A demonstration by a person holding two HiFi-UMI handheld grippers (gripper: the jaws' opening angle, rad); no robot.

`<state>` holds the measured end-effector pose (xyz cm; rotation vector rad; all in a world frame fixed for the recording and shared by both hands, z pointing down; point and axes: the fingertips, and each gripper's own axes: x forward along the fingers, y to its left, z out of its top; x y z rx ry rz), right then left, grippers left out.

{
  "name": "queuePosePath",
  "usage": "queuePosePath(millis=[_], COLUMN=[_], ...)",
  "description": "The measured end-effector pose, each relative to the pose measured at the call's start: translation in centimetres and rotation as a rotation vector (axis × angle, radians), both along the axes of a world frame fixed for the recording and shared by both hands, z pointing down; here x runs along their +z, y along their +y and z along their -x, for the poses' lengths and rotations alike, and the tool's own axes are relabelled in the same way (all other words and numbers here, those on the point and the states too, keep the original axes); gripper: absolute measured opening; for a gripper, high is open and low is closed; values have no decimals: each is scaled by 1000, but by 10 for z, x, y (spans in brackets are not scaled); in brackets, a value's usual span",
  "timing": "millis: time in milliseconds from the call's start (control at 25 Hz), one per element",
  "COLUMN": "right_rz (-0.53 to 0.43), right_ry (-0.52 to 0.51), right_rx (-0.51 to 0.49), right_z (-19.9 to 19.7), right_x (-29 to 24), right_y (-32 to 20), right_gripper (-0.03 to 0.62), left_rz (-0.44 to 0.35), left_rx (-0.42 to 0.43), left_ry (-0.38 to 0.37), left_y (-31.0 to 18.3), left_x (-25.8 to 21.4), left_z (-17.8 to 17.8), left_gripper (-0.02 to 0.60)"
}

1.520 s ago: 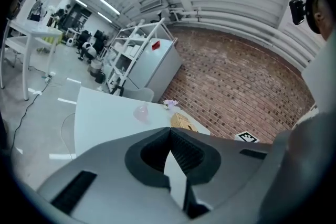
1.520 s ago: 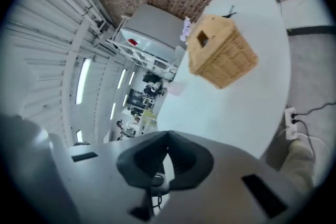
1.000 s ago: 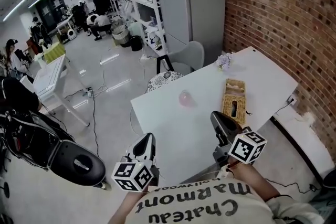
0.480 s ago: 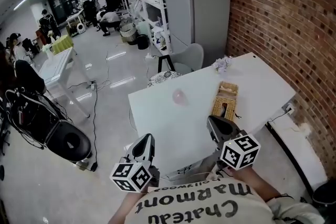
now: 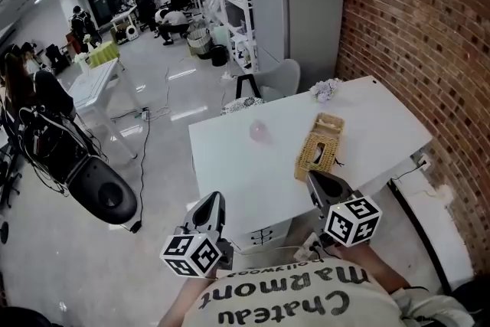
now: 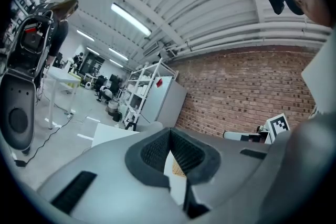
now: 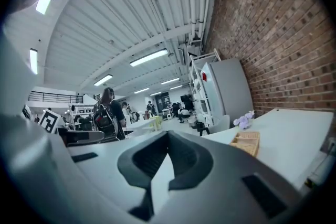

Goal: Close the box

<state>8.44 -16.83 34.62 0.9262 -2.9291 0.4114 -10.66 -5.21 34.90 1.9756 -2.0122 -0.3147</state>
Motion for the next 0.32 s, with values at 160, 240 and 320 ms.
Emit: queuePosePath(millis=[160,240,320], right_rz=[8,8,8], right_ry=[2,6,13], right_rx=[-3,-3,-1], right_z=[-15,-23,-33], right_x=[7,9,12], right_y=[5,6,6], right_gripper=[3,3,3], left_rz=[3,0,-2], left_rx=[-10,-14,-18], left_ry=[-4,-2,4], left_y=[10,13,15], left_x=[4,6,10], left_z=[-15,-23,-32], left_gripper=[0,0,0])
